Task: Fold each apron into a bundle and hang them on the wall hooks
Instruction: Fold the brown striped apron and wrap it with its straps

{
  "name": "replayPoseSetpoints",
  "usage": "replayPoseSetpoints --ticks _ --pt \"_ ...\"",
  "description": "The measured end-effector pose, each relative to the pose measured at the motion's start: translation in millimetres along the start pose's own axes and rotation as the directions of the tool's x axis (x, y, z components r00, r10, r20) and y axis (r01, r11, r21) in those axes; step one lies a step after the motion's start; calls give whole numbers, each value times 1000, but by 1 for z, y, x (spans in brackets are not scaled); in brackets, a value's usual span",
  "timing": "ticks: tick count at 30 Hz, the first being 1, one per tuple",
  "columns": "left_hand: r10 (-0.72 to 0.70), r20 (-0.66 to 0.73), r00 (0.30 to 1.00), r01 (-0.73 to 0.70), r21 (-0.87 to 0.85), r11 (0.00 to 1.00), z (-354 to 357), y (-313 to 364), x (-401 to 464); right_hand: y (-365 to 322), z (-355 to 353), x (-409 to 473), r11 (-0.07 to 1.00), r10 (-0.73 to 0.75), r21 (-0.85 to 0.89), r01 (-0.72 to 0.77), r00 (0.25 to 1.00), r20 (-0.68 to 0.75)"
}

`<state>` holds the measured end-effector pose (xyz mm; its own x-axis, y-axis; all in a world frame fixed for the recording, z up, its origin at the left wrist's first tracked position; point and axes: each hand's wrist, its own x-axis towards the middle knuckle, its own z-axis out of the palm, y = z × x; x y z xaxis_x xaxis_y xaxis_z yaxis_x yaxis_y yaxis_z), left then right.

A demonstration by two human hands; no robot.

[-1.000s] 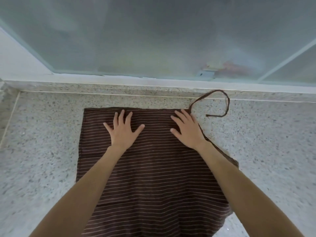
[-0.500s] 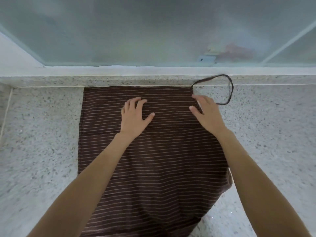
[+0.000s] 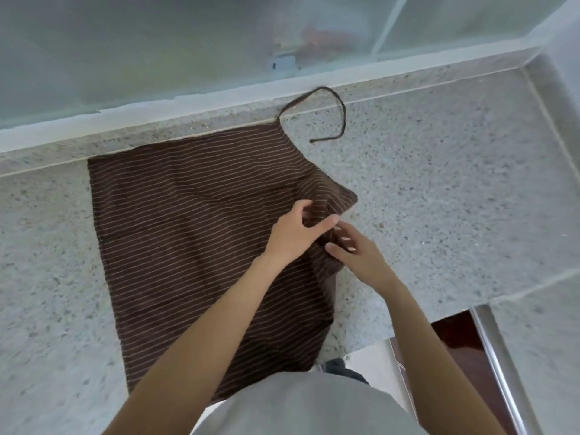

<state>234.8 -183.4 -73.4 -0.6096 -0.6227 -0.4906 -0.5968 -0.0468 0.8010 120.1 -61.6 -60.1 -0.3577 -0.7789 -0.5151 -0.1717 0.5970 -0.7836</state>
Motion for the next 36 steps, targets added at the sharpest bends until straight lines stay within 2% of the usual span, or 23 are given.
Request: replayPoseSetpoints --ticks 2,4,6,9,11,13,14,17,19,20,22,25,28,30,32,34,35,36 --pt "63 -111 992 -56 73 996 -5 -4 -1 0 12 -10 983 -145 -107 146 989 20" --pt "77 -240 968 -53 108 993 -19 -21 -1 0 24 -18 981 -170 -102 164 984 -56" --pt "1 -328 945 24 72 997 -39 -50 -1 4 36 -23 979 -175 -121 165 982 -75" --pt "-119 -406 906 147 39 988 -64 -83 -12 9 48 -29 950 -283 -161 268 956 -80" --pt "-67 -472 879 151 143 978 -76 -95 -24 12 51 -29 937 -339 -168 307 916 -217" --pt "53 -541 839 92 237 967 -84 -97 -37 14 51 -21 938 -329 -225 263 880 -344" --pt "106 -554 826 47 254 966 -86 -96 -42 12 51 -14 942 -301 -252 220 887 -351" --pt "206 -445 872 -65 312 948 -78 -94 -48 9 53 8 982 -37 -188 -5 975 -219" --pt "155 -342 927 -51 294 954 -68 -94 -48 5 55 22 982 131 -117 -147 983 -132" --pt "109 -306 946 -23 271 962 -63 -94 -48 3 56 27 979 160 -109 -172 981 -110" --pt "37 -260 965 20 212 977 -55 -95 -48 -2 58 31 986 110 -108 -123 987 -120" --pt "37 -273 961 5 153 988 -49 -92 -44 -15 51 26 983 -83 -178 40 967 -240" --pt "104 -259 960 -72 132 989 -44 -81 -39 -25 27 12 947 -250 -284 153 903 -348" --pt "140 -208 968 -120 105 987 -38 -70 -35 -27 4 3 878 -405 -428 215 809 -426" --pt "176 -126 976 -167 82 983 -26 -56 -29 -26 -21 -4 714 -630 -655 248 636 -446" --pt "221 -54 974 -214 112 970 -9 -42 -22 -17 -44 -9 495 -809 -841 218 470 -354" --pt "241 -32 970 -234 148 961 -1 -38 -18 -11 -51 -12 416 -846 -889 191 439 -301" --pt "254 -17 967 -246 190 950 7 -34 -14 -3 -57 -13 362 -855 -915 178 455 -250"
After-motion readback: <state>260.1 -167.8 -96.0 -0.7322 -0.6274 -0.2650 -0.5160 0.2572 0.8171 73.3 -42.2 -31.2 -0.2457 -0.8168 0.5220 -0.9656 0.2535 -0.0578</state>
